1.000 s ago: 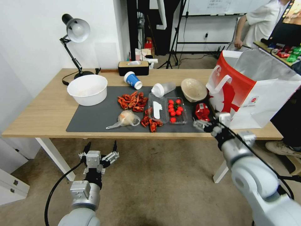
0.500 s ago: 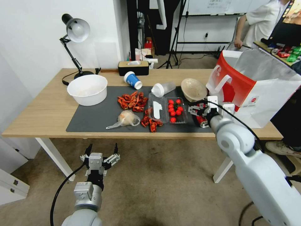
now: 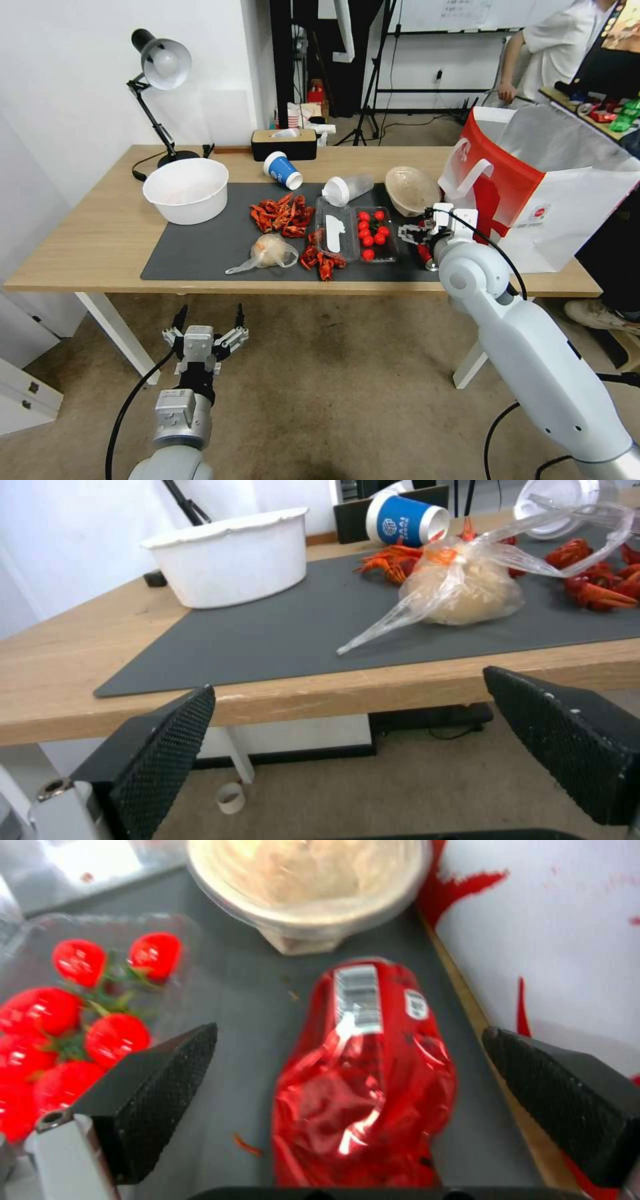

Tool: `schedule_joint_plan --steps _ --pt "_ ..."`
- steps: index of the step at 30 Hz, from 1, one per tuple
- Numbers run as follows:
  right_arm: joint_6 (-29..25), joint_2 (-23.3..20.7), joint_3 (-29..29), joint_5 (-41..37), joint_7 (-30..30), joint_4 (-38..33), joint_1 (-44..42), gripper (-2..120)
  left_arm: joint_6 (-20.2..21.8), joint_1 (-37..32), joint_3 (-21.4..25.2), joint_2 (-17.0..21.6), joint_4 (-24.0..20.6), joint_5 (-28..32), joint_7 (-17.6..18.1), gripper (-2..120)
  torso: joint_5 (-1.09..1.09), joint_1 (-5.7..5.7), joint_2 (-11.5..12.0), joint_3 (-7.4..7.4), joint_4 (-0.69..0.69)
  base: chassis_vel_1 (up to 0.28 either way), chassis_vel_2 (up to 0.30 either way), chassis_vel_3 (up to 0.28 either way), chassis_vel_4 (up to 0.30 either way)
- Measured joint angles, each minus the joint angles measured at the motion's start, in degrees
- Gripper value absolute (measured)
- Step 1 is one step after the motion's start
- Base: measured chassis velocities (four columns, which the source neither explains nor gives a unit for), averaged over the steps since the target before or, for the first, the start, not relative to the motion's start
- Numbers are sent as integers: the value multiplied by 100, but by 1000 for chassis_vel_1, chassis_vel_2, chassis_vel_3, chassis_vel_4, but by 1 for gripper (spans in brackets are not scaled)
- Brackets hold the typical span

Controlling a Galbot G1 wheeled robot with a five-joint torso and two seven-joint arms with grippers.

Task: Pick up the trash from the table and place it into the takeout bag.

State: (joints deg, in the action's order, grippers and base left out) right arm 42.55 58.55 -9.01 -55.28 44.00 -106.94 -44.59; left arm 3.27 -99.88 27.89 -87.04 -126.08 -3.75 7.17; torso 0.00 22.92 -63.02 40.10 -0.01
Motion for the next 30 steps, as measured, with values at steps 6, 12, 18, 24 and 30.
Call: schedule_joint_plan --steps 6,12,18,24,30 --pt "0 -14 -1 -84 34 102 -25 100 -55 -1 -19 -17 40 -31 3 100 -1 0 0 0 1 0 0 0 0" --pt "0 97 32 -86 30 134 -113 100 -107 -3 -13 -10 49 -71 6 100 0 0 0 0 1 0 0 0 0" --pt "-20 145 25 -97 43 147 -143 100 -166 -26 -88 15 89 -160 9 100 -2 0 0 -1 1 0 0 0 0" --pt "-48 151 -5 -99 49 175 -153 100 -202 -38 -104 46 89 -212 18 100 -2 -1 -1 -1 1 0 0 0 0" --pt "-63 229 -8 -101 127 204 -146 99 -218 -36 -102 72 89 -208 22 100 -1 -1 -1 -1 1 0 0 0 0"
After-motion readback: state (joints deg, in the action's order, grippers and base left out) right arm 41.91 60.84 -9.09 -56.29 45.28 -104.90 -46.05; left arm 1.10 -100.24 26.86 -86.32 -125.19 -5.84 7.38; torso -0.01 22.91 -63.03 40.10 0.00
